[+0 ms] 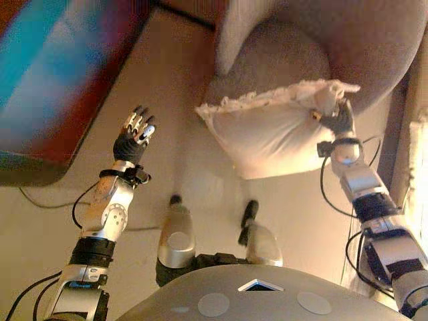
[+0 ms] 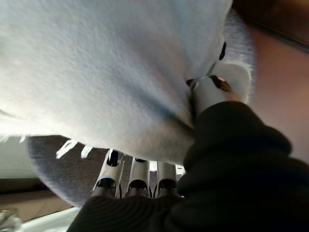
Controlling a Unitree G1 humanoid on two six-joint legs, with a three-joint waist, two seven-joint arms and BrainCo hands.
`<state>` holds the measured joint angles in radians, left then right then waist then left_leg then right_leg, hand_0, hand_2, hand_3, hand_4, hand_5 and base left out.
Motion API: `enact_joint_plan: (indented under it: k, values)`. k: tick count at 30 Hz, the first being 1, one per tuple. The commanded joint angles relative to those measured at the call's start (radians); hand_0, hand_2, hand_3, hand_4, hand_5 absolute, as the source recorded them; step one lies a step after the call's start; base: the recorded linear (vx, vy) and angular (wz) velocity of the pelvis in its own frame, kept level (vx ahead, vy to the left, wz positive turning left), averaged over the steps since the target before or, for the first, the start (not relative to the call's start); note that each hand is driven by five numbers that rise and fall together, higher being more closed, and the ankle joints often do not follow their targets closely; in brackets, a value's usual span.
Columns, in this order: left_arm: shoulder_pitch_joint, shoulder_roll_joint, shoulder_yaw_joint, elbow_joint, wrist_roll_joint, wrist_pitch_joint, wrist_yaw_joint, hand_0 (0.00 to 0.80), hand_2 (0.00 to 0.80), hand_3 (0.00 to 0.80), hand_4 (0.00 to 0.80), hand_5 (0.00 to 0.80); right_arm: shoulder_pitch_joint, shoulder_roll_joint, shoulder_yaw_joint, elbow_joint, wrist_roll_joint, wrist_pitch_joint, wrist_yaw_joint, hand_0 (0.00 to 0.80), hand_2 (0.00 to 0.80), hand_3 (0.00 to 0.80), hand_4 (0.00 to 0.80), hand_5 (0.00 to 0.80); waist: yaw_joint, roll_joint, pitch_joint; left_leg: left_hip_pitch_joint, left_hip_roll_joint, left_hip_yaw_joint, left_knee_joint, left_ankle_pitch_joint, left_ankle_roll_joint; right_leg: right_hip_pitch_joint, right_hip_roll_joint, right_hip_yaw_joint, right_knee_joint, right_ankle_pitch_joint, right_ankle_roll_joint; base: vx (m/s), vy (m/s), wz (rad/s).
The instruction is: Pick up the cushion and take it to the sofa
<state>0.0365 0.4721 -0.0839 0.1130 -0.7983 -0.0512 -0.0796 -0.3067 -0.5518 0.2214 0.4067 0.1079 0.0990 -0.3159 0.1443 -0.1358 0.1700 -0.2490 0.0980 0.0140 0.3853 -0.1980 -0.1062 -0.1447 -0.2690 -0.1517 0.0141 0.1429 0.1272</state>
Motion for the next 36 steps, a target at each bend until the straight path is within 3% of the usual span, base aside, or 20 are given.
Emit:
enact_joint_plan:
  k: [1,7,13,18,20,22,24,28,31,36]
  values:
    - [0.008,-0.036,-0.043,0.02,0.033,0.007,-0.028,0.0,0.0,0.0,0.0,0.0,-0.026,-0.079,-0.108,-0.106,-0.018,-0.064,0.02,0.8,0.8,0.8,0.8,0.8,-0.045,0.025,-0.113,0.117,0.023,0.117,-0.219,0.179,0.045,0.083,-0.049,-0.04,0.079,0.067,0.046,0.206,0.055,0.44]
    - [0.01,-0.045,-0.034,0.02,0.043,0.024,-0.039,0.0,0.0,0.0,0.0,0.0,-0.044,-0.119,-0.127,-0.122,-0.03,-0.019,0.072,0.8,0.8,0.8,0.8,0.8,-0.054,0.016,-0.138,0.19,-0.019,0.104,-0.301,0.182,0.063,0.083,-0.064,-0.021,0.099,0.135,0.064,0.11,0.052,0.15]
    - [0.016,-0.042,-0.037,0.024,0.054,0.035,-0.056,0.0,0.0,0.0,0.0,0.0,-0.087,-0.136,-0.143,-0.085,-0.006,-0.008,0.074,0.8,0.8,0.8,0.8,0.8,-0.053,0.016,-0.142,0.197,-0.047,0.094,-0.29,0.156,0.082,0.077,-0.077,0.005,0.123,0.182,0.071,0.041,0.051,-0.05]
    - [0.021,-0.029,-0.038,0.024,0.044,0.045,-0.078,0.0,0.0,0.0,0.0,0.0,-0.063,-0.139,-0.188,-0.06,0.039,-0.031,0.059,0.8,0.8,0.8,0.8,0.8,-0.048,0.029,-0.148,0.175,-0.075,0.076,-0.276,0.152,0.115,0.067,-0.076,0.061,0.256,0.22,0.069,0.018,0.105,0.01]
    - [0.017,-0.029,-0.03,0.024,0.044,0.056,-0.067,0.0,0.0,0.0,0.0,0.0,-0.044,-0.133,-0.202,-0.07,0.049,-0.029,0.046,0.8,0.8,0.8,0.8,0.8,-0.049,0.057,-0.14,0.183,-0.068,0.069,-0.274,0.156,0.13,0.031,-0.059,0.073,0.397,0.23,0.06,0.034,0.191,0.0]
    - [0.009,-0.029,-0.022,0.031,0.037,0.061,-0.064,0.0,0.0,0.0,0.0,0.0,-0.04,-0.13,-0.203,-0.077,0.059,-0.016,0.044,0.8,0.8,0.8,0.8,0.8,-0.056,0.064,-0.136,0.202,-0.066,0.065,-0.284,0.158,0.129,-0.005,-0.046,0.08,0.419,0.221,0.058,0.109,0.078,0.01]
    - [-0.002,-0.033,-0.025,0.045,0.039,0.058,-0.067,0.0,0.0,0.0,0.0,0.0,-0.054,-0.129,-0.195,-0.056,0.061,-0.009,0.035,0.8,0.8,0.8,0.8,0.8,-0.066,0.051,-0.134,0.226,-0.074,0.057,-0.294,0.148,0.123,-0.021,-0.029,0.077,0.359,0.22,0.06,0.207,-0.084,0.13]
    - [-0.017,-0.038,-0.056,0.047,0.056,0.056,-0.045,0.0,0.0,0.0,0.0,0.0,-0.113,-0.154,-0.171,-0.002,0.084,-0.002,0.018,0.8,0.8,0.8,0.8,0.8,-0.111,0.002,-0.119,0.304,-0.108,0.008,-0.317,0.093,0.113,-0.079,0.029,0.086,0.1,0.209,0.067,0.33,-0.154,0.17]
    - [-0.013,-0.041,-0.074,0.053,0.056,0.051,-0.046,0.0,0.0,0.0,0.0,0.0,-0.143,-0.188,-0.176,0.002,0.092,0.013,0.022,0.8,0.8,0.8,0.8,0.8,-0.151,0.012,-0.102,0.374,-0.107,-0.044,-0.335,0.051,0.124,-0.149,0.09,0.071,-0.061,0.213,0.067,0.387,-0.017,0.31]
    - [0.008,-0.054,-0.07,0.066,0.063,0.047,-0.07,0.0,0.0,0.0,0.0,0.0,-0.144,-0.196,-0.201,-0.028,0.071,0.022,0.033,0.8,0.8,0.8,0.8,0.8,-0.182,0.026,-0.08,0.442,-0.097,-0.073,-0.331,0.001,0.144,-0.222,0.122,0.05,-0.059,0.255,0.059,0.346,-0.057,0.76]
